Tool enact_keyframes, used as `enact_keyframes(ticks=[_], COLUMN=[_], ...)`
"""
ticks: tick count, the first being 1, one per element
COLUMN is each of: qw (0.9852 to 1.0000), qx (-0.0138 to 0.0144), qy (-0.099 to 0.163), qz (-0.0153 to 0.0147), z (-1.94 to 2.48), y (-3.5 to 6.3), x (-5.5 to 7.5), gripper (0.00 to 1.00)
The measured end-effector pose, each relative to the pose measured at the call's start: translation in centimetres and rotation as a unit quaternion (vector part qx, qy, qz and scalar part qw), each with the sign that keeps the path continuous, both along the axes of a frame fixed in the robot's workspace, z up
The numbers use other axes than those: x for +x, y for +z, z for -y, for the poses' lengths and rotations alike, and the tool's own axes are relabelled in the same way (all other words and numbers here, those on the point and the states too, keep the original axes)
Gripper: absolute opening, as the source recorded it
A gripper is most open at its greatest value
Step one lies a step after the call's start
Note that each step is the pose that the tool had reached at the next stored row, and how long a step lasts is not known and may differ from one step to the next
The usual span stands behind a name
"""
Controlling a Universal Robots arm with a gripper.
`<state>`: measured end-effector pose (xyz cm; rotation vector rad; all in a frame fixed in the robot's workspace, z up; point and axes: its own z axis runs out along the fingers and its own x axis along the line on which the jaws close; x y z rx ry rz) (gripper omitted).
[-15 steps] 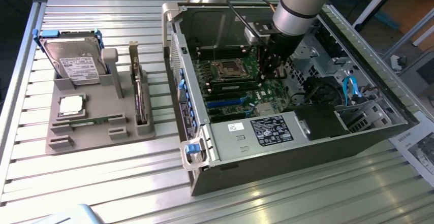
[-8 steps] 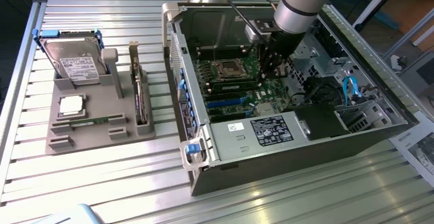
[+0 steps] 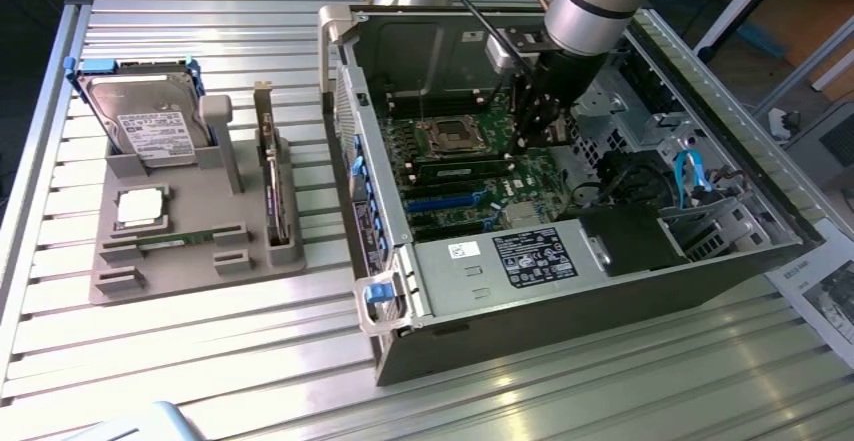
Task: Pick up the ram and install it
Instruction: 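Press down the ram until it locks into place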
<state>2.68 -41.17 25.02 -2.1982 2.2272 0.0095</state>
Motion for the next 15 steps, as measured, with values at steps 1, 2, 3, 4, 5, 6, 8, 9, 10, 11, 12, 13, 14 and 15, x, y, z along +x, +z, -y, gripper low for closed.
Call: enact_keyframes(ticks=[1, 2, 3, 4, 5, 6, 8, 9, 10, 11, 12, 13, 14, 15], qw=[1.0, 1.0, 1.0, 1.0, 1.0, 1.0, 1.0, 1.0, 1.0, 1.0, 1.0, 1.0, 1.0, 1.0], qx=[-0.0001, -0.0001, 0.0, -0.0001, -0.0001, -0.0001, -0.0001, -0.0001, -0.0001, 0.0, -0.0001, -0.0001, -0.0002, -0.0001], qy=[0.0, 0.0, 0.0, 0.0, 0.0, 0.0, 0.0, 0.0, 0.0, 0.0, 0.0, 0.0, 0.0, 0.0], qz=[0.0, 0.0, 0.0, 0.0, 0.0, 0.0, 0.0, 0.0, 0.0, 0.0, 0.0, 0.0, 0.0, 0.0], z=[0.0, 0.0, 0.0, 0.0, 0.0, 0.0, 0.0, 0.0, 0.0, 0.0, 0.0, 0.0, 0.0, 0.0], y=[0.01, 0.01, 0.0, 0.0, 0.01, 0.01, -0.01, -0.02, -0.03, -0.05, -0.06, -0.08, -0.08, -0.08], x=[0.0, 0.0, 0.0, 0.0, 0.0, 0.0, -0.1, -0.2, -0.5, -0.9, -1.6, -2.3, -3.0, -3.4], gripper=[0.1, 0.1, 0.1, 0.1, 0.1, 0.1, 0.1, 0.1, 0.1, 0.1, 0.1, 0.1, 0.1, 0.1])
